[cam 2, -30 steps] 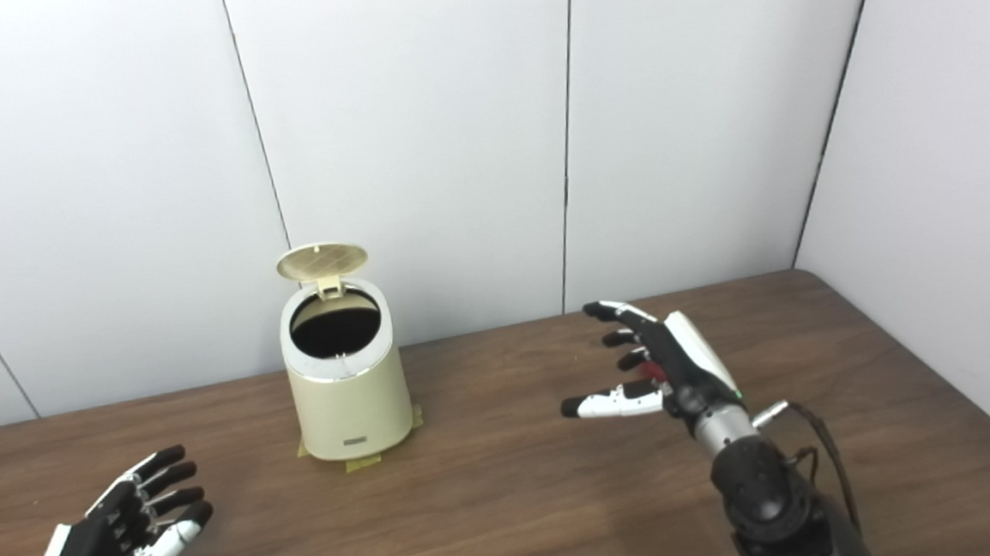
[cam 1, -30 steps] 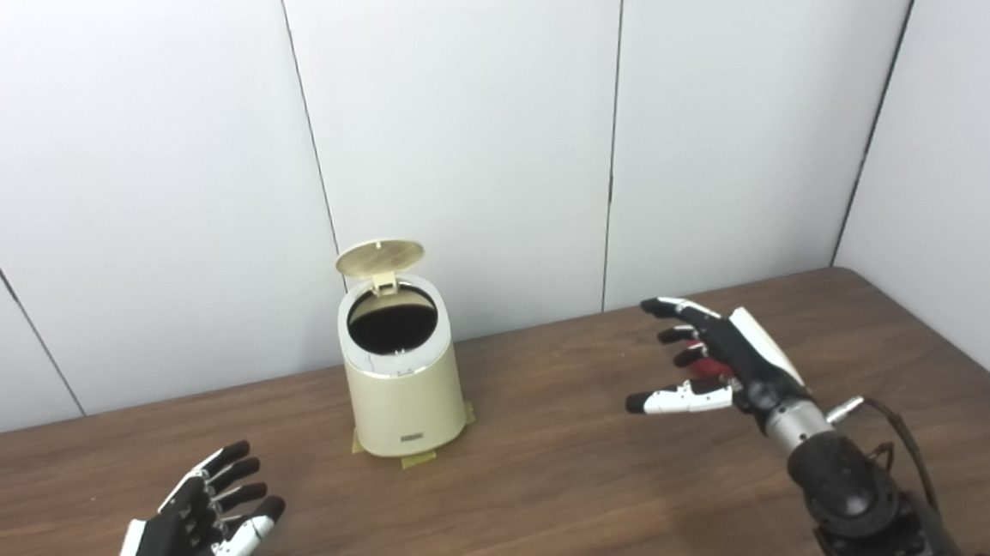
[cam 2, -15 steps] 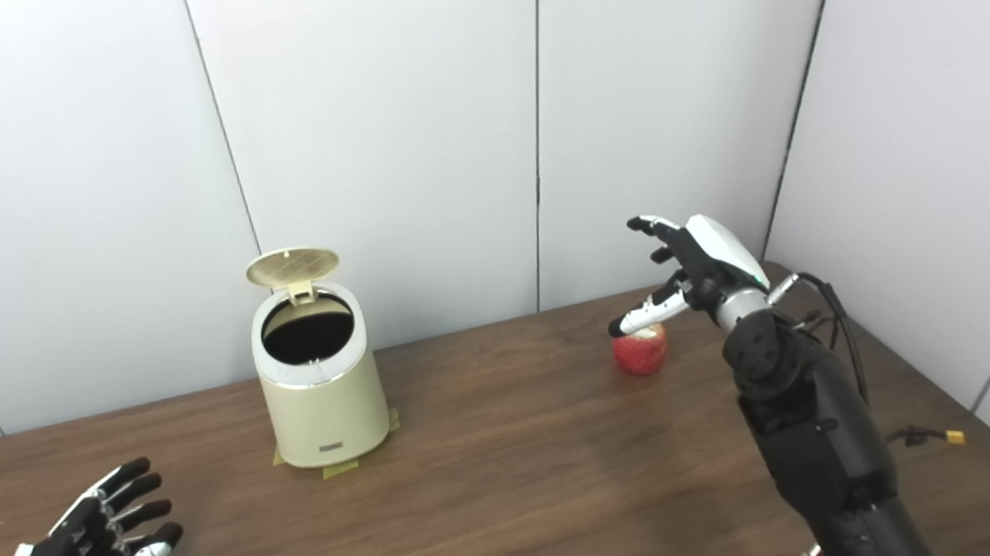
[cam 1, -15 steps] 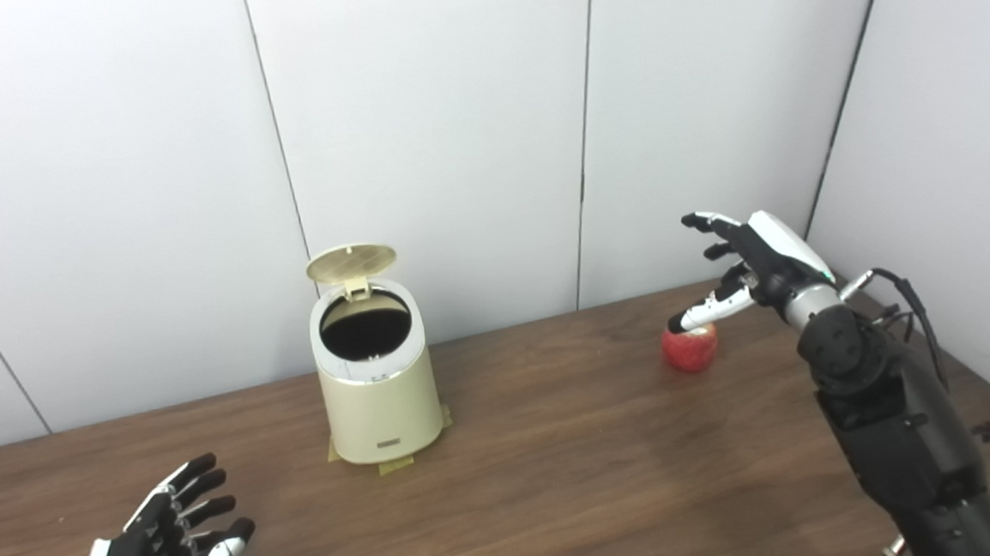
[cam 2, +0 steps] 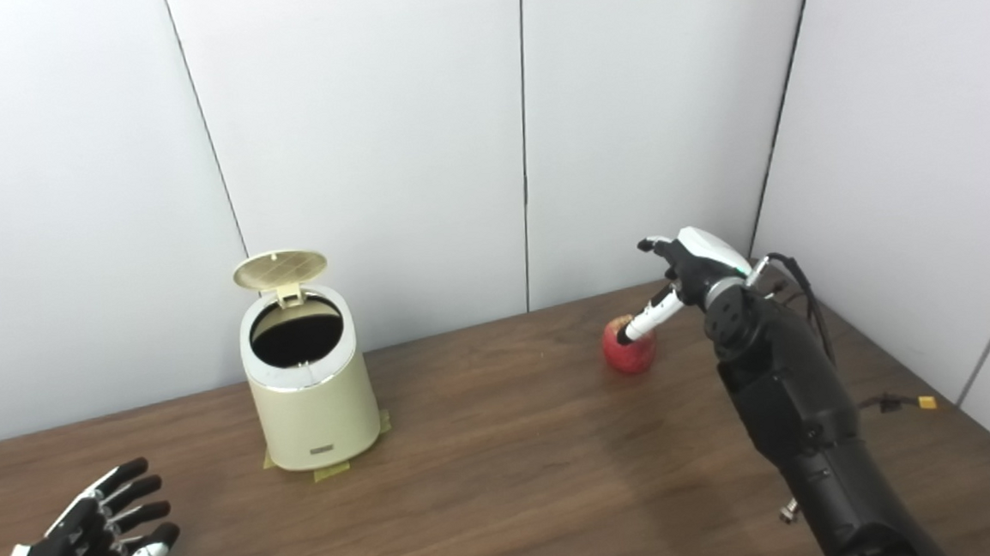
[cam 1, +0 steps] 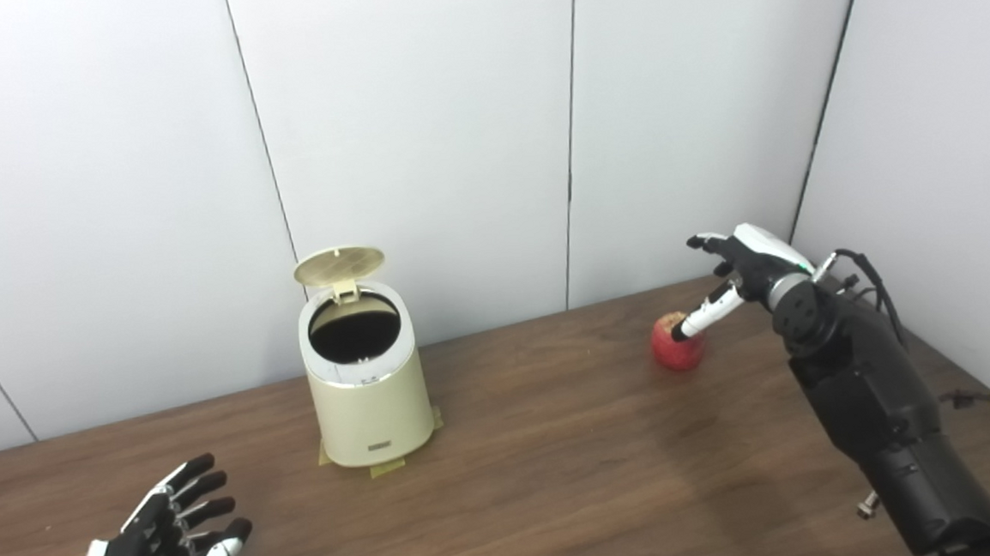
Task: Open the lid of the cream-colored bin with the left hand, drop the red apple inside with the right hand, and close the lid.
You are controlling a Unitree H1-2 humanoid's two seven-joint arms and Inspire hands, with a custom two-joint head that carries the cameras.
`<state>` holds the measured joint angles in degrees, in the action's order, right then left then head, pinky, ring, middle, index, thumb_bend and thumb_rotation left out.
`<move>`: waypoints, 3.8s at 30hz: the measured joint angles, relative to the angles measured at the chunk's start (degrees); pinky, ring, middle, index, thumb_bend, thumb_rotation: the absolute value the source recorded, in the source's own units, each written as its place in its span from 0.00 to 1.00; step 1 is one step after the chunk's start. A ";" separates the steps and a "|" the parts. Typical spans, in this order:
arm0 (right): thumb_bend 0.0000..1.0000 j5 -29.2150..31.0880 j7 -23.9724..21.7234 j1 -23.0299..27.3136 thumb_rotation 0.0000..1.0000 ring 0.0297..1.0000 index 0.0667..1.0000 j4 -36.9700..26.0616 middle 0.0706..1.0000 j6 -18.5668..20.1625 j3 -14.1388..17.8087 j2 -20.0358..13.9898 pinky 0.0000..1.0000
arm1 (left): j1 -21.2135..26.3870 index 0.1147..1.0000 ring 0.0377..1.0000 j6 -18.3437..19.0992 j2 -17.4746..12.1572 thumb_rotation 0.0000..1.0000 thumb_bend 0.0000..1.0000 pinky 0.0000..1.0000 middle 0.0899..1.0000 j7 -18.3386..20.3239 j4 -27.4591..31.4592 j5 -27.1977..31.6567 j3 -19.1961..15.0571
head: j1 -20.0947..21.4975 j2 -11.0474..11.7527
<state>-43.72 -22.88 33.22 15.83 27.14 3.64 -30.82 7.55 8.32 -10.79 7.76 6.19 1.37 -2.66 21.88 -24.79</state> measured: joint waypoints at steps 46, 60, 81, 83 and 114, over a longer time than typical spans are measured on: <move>0.53 8.30 14.98 -0.99 0.00 0.34 0.50 11.98 0.38 -5.54 -7.47 2.75 0.30 | -0.30 0.81 0.74 0.62 -0.44 0.00 0.52 0.62 0.80 1.25 0.39 0.62 0.33 | -1.41 -2.20; 0.52 13.14 29.47 -3.65 0.00 0.43 0.44 13.54 0.47 -12.03 -6.35 5.69 0.40 | -0.30 0.79 0.71 0.33 -0.50 0.00 0.54 0.58 0.80 1.24 0.37 -1.04 1.24 | -3.34 -2.37; 0.51 14.36 20.45 2.12 0.00 0.34 0.52 -11.13 0.44 -11.48 -12.56 11.09 0.27 | 0.16 0.77 0.69 -3.36 1.34 0.19 0.69 0.62 0.76 0.00 -5.00 -3.51 2.81 | -14.49 -0.62; 0.51 15.26 19.78 2.48 0.00 0.34 0.52 -10.68 0.44 -11.96 -12.63 12.13 0.27 | 0.16 0.77 0.69 -4.18 1.38 0.21 0.70 0.63 0.77 -0.45 -5.86 -3.82 2.81 | -15.29 -0.53; 0.51 14.31 23.74 12.07 0.00 0.34 0.52 7.16 0.44 -14.88 -15.91 23.65 0.25 | 1.39 0.75 0.67 -4.91 4.61 0.19 0.66 0.58 0.76 -2.59 -6.63 -6.15 4.56 | -21.71 0.18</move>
<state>-29.41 0.86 45.30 22.99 12.26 -12.27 -7.17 8.94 3.41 -6.19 5.17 -0.45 -4.78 1.89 0.18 -24.61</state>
